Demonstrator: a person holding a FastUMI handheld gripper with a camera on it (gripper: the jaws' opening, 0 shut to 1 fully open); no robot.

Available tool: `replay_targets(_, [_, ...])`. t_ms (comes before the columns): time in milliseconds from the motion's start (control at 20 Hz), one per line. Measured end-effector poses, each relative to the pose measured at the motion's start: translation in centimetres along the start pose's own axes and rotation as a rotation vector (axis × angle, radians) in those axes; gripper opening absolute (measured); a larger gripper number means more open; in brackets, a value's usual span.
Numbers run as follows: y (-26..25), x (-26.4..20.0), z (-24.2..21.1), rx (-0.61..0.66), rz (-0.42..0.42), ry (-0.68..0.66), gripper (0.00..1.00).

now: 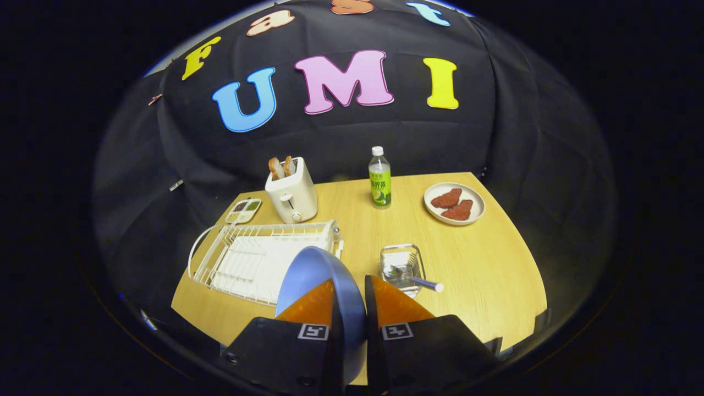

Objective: Take the plate from the dish rack, then take the spoon from the basket and place it into the plate.

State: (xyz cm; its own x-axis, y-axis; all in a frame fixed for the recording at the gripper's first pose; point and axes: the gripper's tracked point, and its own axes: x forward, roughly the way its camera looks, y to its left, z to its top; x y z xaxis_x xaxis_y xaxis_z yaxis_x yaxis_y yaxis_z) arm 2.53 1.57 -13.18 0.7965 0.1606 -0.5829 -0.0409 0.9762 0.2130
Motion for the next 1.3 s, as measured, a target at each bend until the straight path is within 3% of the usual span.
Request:
replay_targets(250, [-3.2,-2.2,-6.5,0.116,0.014,0.074,0.20])
replay_targets(550, [-7.4,0.8,-9.2,0.182,-0.014,0.101,0.20])
replay_targets(750, [-9.0,4.1,-10.5,0.240,0.010,0.176,0.20])
replay_targets(850, [-10.1,5.2,-11.6,0.222,0.007,0.224,0.21])
replay_targets(1000, [-10.0,6.3,-12.1,0.238,0.072,0.263,0.22])
replay_targets(1300, [-11.9,8.3,-13.9,0.121,0.144,0.290,0.26])
